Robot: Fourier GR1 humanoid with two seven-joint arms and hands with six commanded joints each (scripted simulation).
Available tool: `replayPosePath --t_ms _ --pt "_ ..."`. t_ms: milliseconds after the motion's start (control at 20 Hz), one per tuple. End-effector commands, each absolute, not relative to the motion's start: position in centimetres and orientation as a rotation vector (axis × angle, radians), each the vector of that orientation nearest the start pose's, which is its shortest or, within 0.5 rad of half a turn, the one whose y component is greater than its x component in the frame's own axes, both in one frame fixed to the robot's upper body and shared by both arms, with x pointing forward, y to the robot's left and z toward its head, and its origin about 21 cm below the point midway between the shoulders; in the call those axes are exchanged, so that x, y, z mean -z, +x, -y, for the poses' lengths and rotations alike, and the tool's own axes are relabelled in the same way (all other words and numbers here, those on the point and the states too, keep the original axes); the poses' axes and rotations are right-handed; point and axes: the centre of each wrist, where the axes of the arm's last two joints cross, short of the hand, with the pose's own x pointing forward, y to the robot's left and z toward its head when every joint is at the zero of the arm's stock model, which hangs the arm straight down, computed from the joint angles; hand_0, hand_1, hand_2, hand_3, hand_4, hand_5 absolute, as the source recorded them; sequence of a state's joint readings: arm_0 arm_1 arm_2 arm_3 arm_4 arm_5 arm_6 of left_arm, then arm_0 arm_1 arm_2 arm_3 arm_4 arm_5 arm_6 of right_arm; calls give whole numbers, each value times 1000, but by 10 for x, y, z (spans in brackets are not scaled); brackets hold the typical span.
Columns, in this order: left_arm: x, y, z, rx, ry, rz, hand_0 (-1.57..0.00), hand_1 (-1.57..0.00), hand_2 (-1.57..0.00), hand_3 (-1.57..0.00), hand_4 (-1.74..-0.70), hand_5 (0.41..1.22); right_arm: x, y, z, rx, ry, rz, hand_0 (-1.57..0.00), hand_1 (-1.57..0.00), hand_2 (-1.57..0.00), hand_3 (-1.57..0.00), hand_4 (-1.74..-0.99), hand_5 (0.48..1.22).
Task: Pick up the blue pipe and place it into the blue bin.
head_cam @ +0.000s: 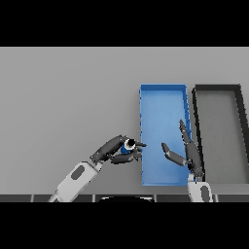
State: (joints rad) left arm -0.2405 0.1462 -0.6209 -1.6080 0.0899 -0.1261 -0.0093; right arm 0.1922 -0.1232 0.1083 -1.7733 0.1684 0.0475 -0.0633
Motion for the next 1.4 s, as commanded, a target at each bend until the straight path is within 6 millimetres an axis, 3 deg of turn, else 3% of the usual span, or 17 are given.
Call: replayPosePath --t_ms 0,100,200,400,700,1050,1350 --pt "-43 241 -97 763 -581 1648 -1569 -1570 -1570 -1495 -1740 1219 -11 198 243 -300 -123 1646 1 1 1 1 -1176 605" --pt "-43 244 -95 773 -570 1652 -1570 -1570 -1570 -1495 -1741 1220 -21 199 249 -292 -32 1728 1 1 1 1 -1196 622" --pt "-45 244 -95 774 -573 1659 -1570 -1570 -1570 -1497 -1741 1220 -38 199 253 -299 159 1769 1 1 1 1 -1212 589" --pt "-44 244 -93 787 -575 1650 -1571 -1571 -1571 -1493 -1741 1221 -90 209 258 -510 372 1773 1 1 1 1 -1303 515" --pt "-49 248 -96 793 -568 1661 -1571 -1571 -1571 -1485 -1741 1221 -137 221 223 -799 528 1718 1 1 1 1 -1314 510" --pt "-44 247 -94 803 -616 1668 -1571 -1571 -1571 -1516 -1741 1221 -151 239 171 -1020 595 1659 1 1 1 1 -1232 531" --pt "-45 245 -100 836 -599 1676 -1571 -1571 -1571 -1540 -1740 1221 -159 258 140 -1107 641 1635 1 1 1 1 -1218 508"
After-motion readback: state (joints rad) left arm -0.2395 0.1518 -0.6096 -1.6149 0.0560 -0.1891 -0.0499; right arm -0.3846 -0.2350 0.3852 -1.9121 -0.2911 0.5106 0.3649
